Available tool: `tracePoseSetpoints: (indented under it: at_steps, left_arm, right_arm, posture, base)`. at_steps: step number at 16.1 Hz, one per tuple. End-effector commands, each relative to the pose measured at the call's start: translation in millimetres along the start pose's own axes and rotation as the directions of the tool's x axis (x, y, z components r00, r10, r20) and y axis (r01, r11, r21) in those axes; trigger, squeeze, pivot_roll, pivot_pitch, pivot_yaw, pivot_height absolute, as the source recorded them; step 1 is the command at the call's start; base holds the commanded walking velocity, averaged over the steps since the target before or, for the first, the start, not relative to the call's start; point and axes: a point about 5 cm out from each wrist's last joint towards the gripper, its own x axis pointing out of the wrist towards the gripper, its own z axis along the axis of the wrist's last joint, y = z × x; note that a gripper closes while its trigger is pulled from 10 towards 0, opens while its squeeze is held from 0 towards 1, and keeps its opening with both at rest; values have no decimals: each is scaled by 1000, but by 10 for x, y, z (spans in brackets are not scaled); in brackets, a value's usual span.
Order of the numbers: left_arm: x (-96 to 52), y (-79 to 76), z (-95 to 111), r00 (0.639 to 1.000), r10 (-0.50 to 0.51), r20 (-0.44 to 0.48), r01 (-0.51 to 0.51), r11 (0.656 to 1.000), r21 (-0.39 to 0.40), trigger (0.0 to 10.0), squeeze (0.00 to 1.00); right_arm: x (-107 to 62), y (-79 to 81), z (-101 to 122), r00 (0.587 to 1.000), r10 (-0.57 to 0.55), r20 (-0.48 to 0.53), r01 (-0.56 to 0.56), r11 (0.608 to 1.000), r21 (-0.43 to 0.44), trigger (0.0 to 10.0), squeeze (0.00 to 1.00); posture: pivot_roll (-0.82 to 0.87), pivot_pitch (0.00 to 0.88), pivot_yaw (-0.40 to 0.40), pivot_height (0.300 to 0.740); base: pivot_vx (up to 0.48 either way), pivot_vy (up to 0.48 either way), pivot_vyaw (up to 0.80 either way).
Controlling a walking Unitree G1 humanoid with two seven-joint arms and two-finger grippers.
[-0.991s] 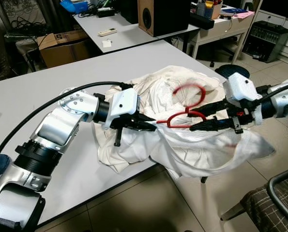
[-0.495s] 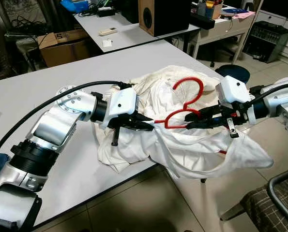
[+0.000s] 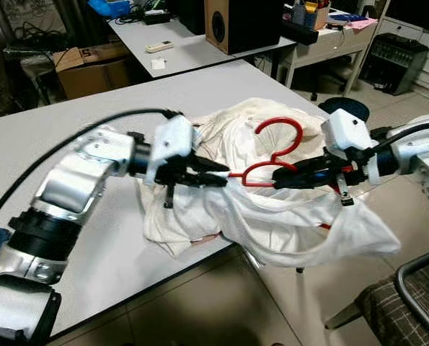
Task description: Hang hanger
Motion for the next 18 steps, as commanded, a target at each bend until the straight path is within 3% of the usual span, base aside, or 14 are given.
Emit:
tracePoseSetpoints:
  at_steps: [1, 3, 5, 9, 11, 15, 16, 18]
  left_arm:
    - [-74, -3, 88, 999, 7, 47, -6, 1000, -9, 10000, 1000]
    - [-137, -8, 113, 998, -8, 66, 9, 1000, -17, 10000, 1000]
    - [-209, 7, 158, 994, -4, 113, 9, 999, -47, 10000, 0]
    - [-400, 107, 198, 951, 218, 222, -196, 974, -114, 10000, 0]
    - [-546, 82, 75, 905, 395, 159, -372, 915, -156, 10000, 0]
    - [-706, -304, -283, 813, 582, 9, -568, 796, -211, 10000, 0]
    - [-722, -412, -379, 780, 624, -41, -613, 750, -250, 10000, 0]
    - [-718, -537, -477, 751, 654, -88, -649, 707, -282, 10000, 0]
  right_arm:
    - [-11, -5, 73, 1000, 1, 24, -1, 1000, -20, 0, 0]
    - [-28, -10, 73, 999, -10, 36, 11, 1000, -14, 0, 0]
    - [-24, -9, 80, 999, -15, 39, 15, 1000, -14, 0, 0]
    - [-64, -13, 153, 998, -26, 57, 28, 999, -36, 0, 0]
    - [-93, 43, 227, 996, -15, 92, 19, 999, -34, 0, 0]
    - [-119, 178, 199, 992, -46, 114, 45, 999, 15, 0, 0]
    - [-105, 213, 159, 991, -64, 120, 60, 998, 36, 0, 0]
    - [-93, 248, 131, 987, -86, 139, 78, 995, 64, 0, 0]
  posture:
    - [-115, 0, 31, 740]
    - [-111, 0, 35, 740]
    - [-113, 0, 42, 740]
    - [-111, 0, 40, 740]
    - [-93, 0, 16, 740]
    - [-51, 0, -21, 740]
    - [-44, 0, -24, 740]
    - [-34, 0, -19, 740]
  base:
    - [0, 0, 0]
    - [0, 0, 0]
    - [0, 0, 0]
    - [0, 0, 0]
    - [0, 0, 0]
    - [0, 0, 0]
    - [0, 0, 0]
    - [0, 0, 0]
